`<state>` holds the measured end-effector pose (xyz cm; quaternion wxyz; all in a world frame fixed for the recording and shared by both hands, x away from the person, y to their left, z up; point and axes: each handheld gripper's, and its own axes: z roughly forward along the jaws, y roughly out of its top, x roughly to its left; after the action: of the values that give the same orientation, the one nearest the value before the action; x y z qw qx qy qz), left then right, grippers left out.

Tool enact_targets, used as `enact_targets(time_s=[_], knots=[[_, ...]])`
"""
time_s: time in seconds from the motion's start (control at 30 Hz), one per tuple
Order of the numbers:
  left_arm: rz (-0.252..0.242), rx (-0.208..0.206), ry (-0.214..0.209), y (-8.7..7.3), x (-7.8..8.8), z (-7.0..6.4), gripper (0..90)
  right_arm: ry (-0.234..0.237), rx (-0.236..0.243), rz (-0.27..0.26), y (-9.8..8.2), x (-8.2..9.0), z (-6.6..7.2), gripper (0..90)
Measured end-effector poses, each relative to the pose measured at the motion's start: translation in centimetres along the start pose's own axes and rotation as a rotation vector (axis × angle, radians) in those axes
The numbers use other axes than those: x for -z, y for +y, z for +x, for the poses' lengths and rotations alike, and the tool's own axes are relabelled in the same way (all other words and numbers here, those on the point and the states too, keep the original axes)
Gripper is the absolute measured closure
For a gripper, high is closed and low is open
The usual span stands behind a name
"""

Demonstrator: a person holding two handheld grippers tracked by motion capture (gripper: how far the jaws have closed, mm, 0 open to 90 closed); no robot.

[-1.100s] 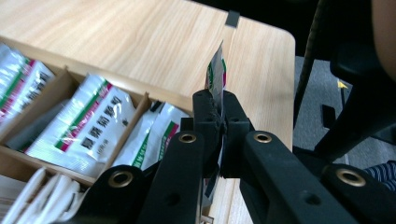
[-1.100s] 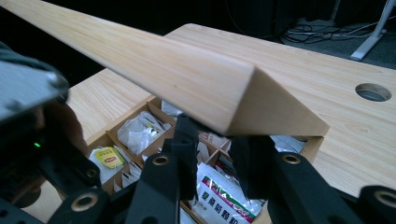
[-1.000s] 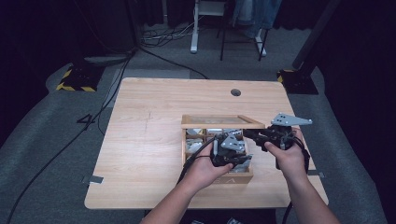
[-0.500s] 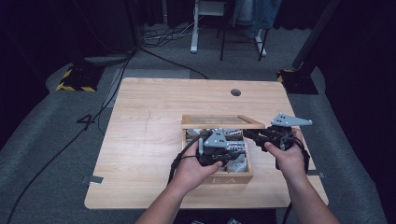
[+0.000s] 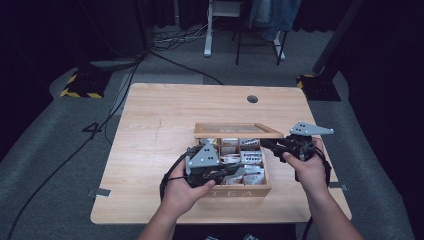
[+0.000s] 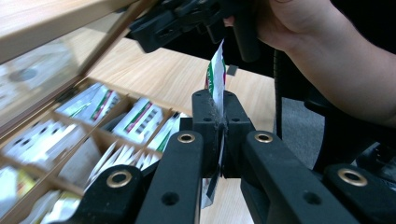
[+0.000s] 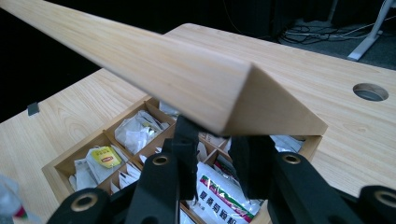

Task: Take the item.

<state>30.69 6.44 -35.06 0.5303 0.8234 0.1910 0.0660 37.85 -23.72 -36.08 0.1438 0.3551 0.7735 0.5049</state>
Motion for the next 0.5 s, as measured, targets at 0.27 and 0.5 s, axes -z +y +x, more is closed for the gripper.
enact_targets(time_s=[0.27,0.5], knots=[[0.013,0.022,0.066,-0.9,2.5,0.6,87.6,0.001,-0.001,0.004,-0.1,0.1,0.0,71.1],[0.043,0.077,0.153,-2.0,4.8,2.5,87.6,0.003,-0.006,-0.004,0.0,0.4,-0.1,71.3]])
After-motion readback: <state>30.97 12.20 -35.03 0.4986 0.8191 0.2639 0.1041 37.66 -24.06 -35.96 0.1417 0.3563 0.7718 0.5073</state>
